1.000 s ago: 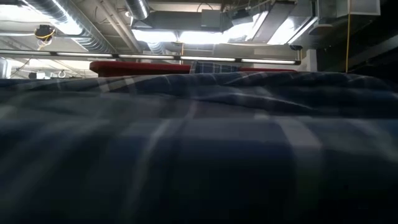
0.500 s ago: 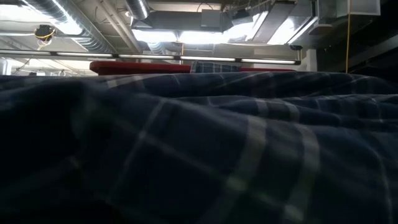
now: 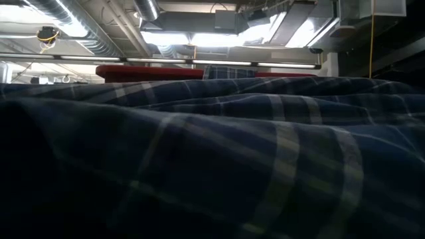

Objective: Fold Laundry from Bin
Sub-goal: Fold the blue shirt

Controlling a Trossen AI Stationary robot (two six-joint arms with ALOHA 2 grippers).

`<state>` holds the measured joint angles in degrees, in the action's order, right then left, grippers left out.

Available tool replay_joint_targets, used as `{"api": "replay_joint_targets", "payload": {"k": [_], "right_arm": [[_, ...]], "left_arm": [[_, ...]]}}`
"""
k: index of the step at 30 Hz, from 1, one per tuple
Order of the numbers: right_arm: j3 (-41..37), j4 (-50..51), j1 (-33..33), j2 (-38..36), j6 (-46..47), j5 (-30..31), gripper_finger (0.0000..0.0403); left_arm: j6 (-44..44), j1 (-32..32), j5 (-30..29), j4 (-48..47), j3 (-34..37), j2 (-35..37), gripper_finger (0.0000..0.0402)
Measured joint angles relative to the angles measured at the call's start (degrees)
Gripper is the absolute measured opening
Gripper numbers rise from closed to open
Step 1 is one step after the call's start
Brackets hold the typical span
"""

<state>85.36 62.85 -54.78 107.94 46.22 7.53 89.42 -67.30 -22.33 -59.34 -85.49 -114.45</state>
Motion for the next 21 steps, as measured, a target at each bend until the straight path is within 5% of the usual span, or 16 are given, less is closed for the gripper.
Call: {"api": "replay_joint_targets", "payload": {"k": [10,21], "right_arm": [[0.15,4.11,-0.81,0.0,4.78,3.5,0.0186],[0.15,4.59,-0.74,0.0,4.94,7.47,0.0186]], "left_arm": [[-2.5,3.59,-16.21,2.26,0.0,0.0,0.0084],[-23.09,12.77,-17.66,11.69,0.0,0.0,0.0084]]}}
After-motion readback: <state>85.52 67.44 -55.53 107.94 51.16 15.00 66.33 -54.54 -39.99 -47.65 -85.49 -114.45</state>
